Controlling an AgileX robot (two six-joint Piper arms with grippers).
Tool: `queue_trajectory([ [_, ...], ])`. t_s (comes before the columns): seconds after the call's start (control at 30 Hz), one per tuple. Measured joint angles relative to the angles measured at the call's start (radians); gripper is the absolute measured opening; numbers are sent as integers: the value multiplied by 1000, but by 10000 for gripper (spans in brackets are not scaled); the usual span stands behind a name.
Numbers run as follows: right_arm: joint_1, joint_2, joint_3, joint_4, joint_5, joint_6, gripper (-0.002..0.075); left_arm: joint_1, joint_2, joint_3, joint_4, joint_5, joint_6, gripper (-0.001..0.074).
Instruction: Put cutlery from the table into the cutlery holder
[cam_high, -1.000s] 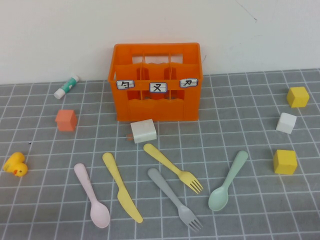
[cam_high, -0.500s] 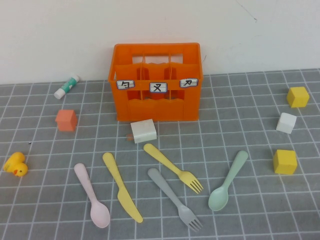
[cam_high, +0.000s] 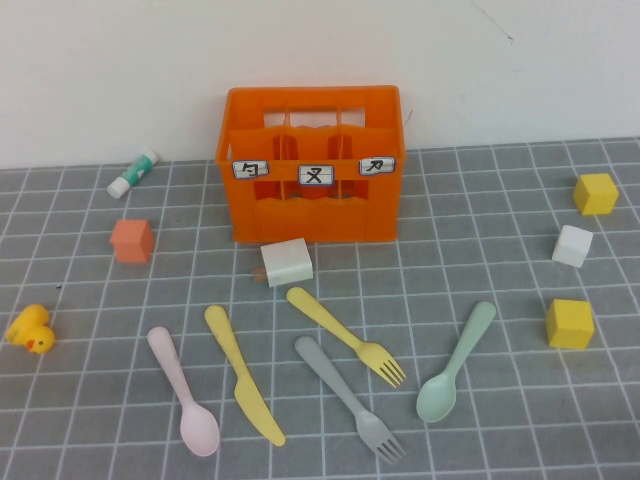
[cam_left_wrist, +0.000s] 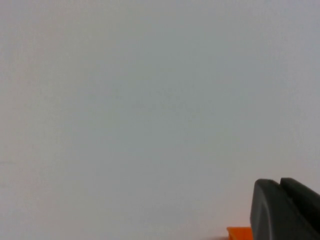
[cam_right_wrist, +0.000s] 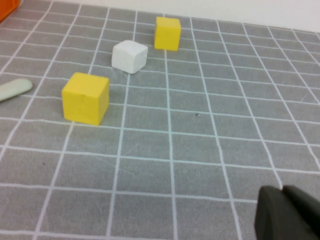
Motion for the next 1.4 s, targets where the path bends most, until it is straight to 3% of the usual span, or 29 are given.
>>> queue_trajectory([
  [0.23,0,0,0,-4,0,0,-3,0,90,-330,-6,501,-4,-1],
  [0.5,0,0,0,-8,0,0,-3,0,266,-377,-162,629,-2,-1],
  [0.83,0,0,0,-10,0,0,-3,0,685,-543,-362,1063,102,-1],
  [1.07,0,0,0,-12,0,0,-3,0,989,-579,-525,1065,289,-1],
  [1.27,0,0,0,-12,0,0,-3,0,1204,-609,-469,1054,238,-1],
  [1.4,0,0,0,-12,0,0,-3,-65,1294,-661,-392,1058,183,-1],
])
